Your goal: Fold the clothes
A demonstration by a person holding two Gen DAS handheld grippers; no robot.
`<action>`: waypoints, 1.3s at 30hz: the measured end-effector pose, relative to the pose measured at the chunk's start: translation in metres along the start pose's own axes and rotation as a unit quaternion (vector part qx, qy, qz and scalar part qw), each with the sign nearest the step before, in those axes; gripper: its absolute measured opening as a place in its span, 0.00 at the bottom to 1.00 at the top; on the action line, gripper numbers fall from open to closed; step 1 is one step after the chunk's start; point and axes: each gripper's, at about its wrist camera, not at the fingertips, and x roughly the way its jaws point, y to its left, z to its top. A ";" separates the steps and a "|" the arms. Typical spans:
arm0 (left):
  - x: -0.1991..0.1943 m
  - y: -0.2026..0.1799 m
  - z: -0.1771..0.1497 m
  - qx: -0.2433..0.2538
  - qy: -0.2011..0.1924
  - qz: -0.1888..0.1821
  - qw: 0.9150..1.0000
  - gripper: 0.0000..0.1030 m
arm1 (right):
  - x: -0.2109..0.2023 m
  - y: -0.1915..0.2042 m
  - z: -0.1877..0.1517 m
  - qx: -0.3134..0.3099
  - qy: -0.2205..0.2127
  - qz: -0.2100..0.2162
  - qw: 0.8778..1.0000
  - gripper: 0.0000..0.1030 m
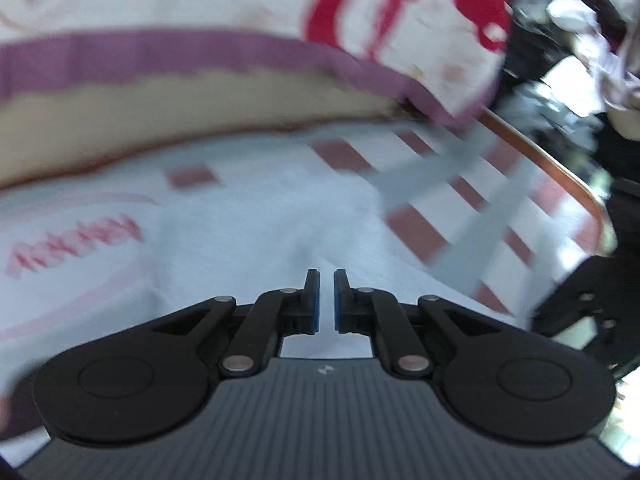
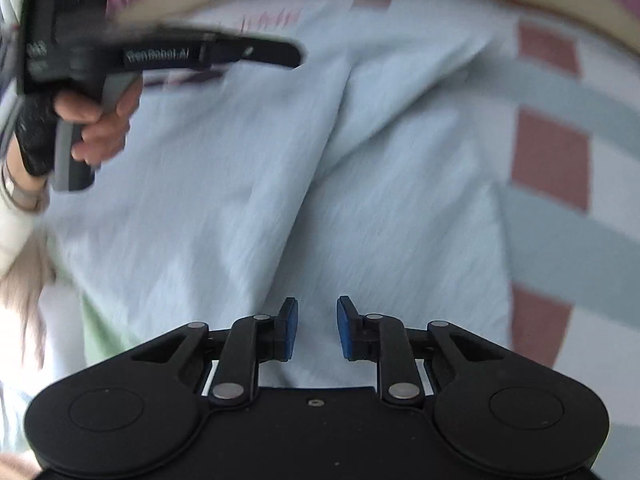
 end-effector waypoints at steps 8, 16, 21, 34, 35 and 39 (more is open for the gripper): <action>0.007 -0.057 -0.034 0.098 0.019 -0.045 0.994 0.28 | 0.015 0.015 -0.008 -0.014 0.052 -0.042 0.998 0.40; 0.014 -0.063 -0.058 0.132 0.079 -0.037 0.987 0.01 | 0.009 0.019 -0.027 -0.008 -0.003 -0.068 0.998 0.44; 0.006 -0.061 -0.068 0.123 0.087 -0.017 0.988 0.00 | 0.002 0.017 -0.041 -0.015 -0.018 -0.056 0.998 0.40; -0.002 -0.062 -0.076 0.120 0.088 -0.001 0.989 0.01 | -0.008 0.010 -0.081 0.021 -0.029 -0.005 0.999 0.43; -0.002 -0.062 -0.076 0.118 0.088 -0.002 0.989 0.02 | -0.007 0.021 -0.087 0.008 -0.041 -0.036 0.998 0.35; -0.007 -0.063 -0.073 0.115 0.080 -0.001 0.990 0.02 | -0.008 0.080 -0.102 -0.011 -0.092 -0.172 0.981 0.08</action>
